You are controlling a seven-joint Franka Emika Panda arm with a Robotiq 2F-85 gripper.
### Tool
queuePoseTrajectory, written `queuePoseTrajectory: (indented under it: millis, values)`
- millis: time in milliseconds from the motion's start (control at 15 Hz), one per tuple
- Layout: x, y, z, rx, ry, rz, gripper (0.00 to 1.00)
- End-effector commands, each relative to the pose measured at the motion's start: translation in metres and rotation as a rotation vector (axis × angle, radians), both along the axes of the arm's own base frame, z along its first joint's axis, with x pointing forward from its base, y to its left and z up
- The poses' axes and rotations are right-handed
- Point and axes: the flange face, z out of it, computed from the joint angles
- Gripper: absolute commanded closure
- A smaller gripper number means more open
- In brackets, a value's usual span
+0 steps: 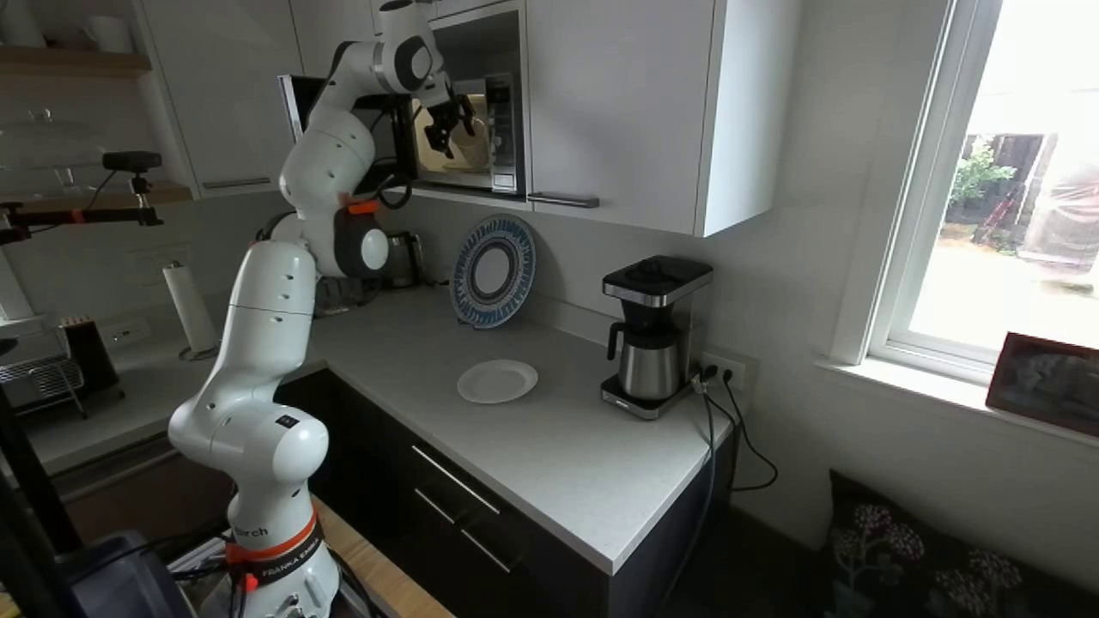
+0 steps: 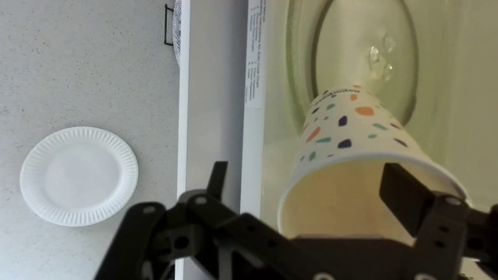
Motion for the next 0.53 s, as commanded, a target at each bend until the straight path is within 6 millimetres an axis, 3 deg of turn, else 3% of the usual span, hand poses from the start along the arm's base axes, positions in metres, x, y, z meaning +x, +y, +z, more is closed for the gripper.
queuePoseTrajectory:
  millis: [0,467]
  values:
    - [0.002,0.013,-0.004,-0.068,-0.029,0.033,0.00]
    - [0.007,0.023,0.007,-0.125,-0.165,0.126,0.00]
